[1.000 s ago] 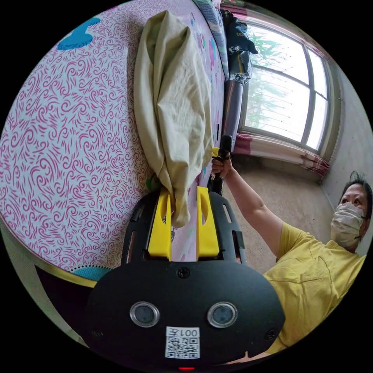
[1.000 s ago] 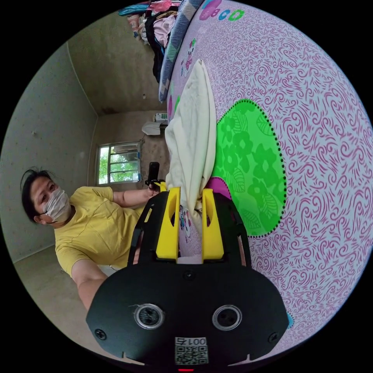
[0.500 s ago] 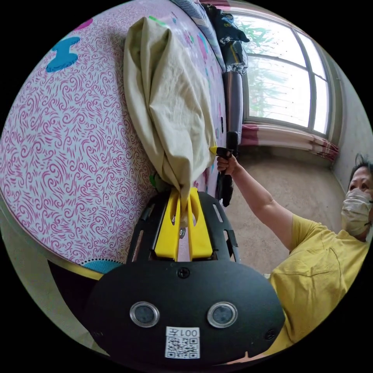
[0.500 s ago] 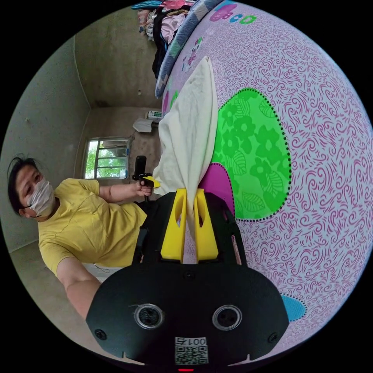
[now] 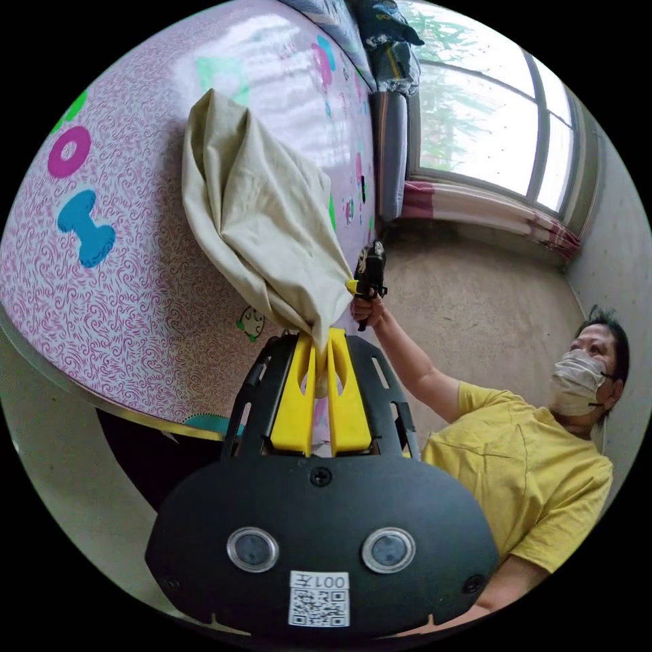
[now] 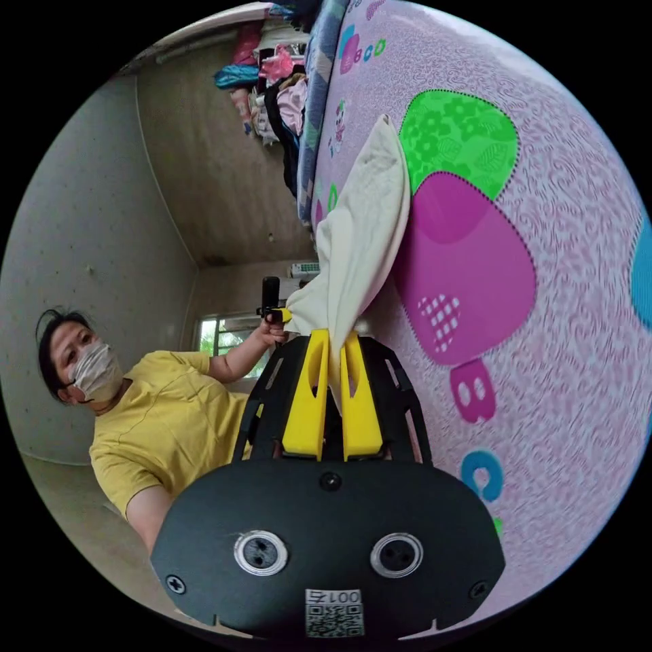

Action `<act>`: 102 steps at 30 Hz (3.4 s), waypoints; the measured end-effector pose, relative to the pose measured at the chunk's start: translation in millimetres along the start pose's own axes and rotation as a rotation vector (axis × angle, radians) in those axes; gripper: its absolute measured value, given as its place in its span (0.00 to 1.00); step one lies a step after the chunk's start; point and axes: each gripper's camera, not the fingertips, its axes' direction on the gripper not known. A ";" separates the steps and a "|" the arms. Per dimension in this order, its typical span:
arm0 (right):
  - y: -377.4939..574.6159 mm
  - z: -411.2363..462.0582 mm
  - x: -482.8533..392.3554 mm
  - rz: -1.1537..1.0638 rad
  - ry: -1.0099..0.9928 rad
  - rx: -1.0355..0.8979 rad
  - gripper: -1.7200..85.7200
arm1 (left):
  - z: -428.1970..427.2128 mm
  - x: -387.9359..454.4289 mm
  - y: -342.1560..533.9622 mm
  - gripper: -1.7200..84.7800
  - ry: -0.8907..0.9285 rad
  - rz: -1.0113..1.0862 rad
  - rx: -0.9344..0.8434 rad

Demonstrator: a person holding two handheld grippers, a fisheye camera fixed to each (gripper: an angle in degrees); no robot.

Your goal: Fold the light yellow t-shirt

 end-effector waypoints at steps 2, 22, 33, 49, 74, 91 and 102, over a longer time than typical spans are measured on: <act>36.3 4.1 0.6 0.006 -0.021 0.055 0.03 | -8.6 16.9 -12.7 0.01 -0.022 0.024 -0.039; 377.9 42.5 -54.3 -0.060 0.010 0.672 0.02 | -28.9 256.9 -149.2 0.01 0.095 0.382 -0.488; 539.1 40.3 -48.2 -0.072 0.099 0.836 0.02 | 30.9 360.5 -187.6 0.01 0.156 0.481 -0.601; 684.3 -53.7 38.6 -0.104 0.119 0.620 0.02 | 131.8 450.4 -186.8 0.01 0.003 0.335 -0.455; 657.0 -285.1 -39.9 -0.233 0.661 0.849 0.02 | 291.1 739.2 -474.1 0.01 0.016 0.724 -0.419; 653.8 -288.5 104.9 0.316 0.749 0.993 0.04 | 439.8 650.2 -564.8 0.01 -0.324 0.458 -0.616; 658.7 -193.5 65.3 0.324 1.015 0.926 0.08 | 399.0 667.3 -509.7 0.03 -0.627 0.650 -0.708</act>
